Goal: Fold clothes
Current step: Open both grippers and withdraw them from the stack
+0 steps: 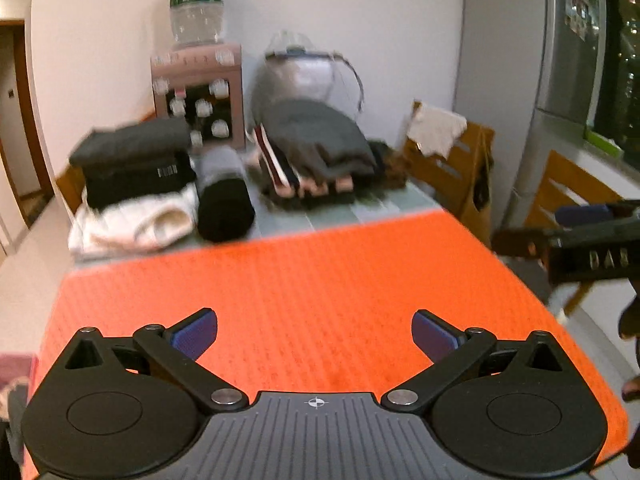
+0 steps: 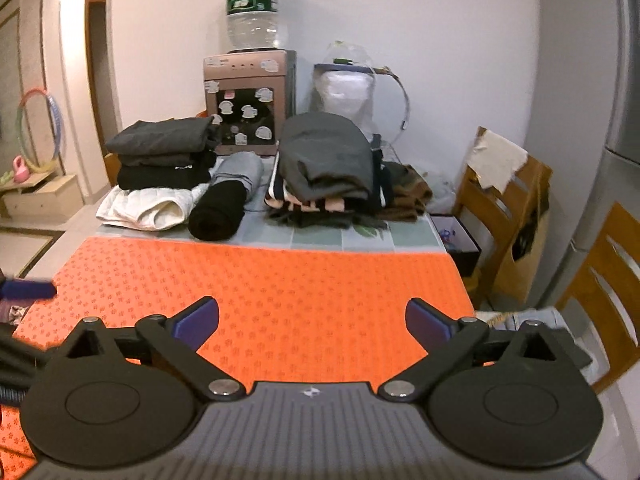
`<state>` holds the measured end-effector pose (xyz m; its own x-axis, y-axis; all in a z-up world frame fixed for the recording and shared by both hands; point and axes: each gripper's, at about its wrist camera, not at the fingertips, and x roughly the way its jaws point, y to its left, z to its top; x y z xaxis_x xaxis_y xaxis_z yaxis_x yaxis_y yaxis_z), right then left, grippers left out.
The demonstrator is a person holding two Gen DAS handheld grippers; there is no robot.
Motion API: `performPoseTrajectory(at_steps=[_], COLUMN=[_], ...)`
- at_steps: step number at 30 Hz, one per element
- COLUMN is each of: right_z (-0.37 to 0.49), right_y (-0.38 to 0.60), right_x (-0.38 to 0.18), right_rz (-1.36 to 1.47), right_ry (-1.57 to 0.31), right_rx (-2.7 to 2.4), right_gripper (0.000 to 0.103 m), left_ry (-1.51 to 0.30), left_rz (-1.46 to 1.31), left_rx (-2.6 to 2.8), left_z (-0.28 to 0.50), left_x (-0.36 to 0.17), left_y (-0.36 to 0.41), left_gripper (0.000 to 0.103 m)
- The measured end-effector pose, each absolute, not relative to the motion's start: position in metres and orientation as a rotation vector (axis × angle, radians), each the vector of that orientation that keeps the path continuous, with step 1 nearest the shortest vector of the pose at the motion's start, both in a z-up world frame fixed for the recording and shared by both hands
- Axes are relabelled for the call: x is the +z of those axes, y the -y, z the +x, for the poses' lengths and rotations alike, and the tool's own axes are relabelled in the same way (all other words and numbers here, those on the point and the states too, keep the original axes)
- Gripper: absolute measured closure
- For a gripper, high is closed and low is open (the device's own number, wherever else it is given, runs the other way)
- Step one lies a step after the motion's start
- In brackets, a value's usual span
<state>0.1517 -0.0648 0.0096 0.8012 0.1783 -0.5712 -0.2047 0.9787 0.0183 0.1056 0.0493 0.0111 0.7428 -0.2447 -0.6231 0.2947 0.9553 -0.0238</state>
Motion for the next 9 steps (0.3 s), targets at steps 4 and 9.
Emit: performPoseTrajectory(at_steps=[4,9], right_z=[0.130,0.118], right_y=[0.069,0.068], right_x=[-0.012,-0.057], right_rz=[-0.049,-0.087], right_ry=[-0.589,-0.649], right_rx=[0.184,0.199], right_gripper=[0.000,0.000], left_ry=[-0.720,-0.790], left_rz=[0.050,-0.019], left_rx=[-0.271,-0.193], left_z=[0.088,0.086], left_x=[-0.014,-0.051], left_y=[-0.056,-0.075], left_gripper=[0.000,0.000])
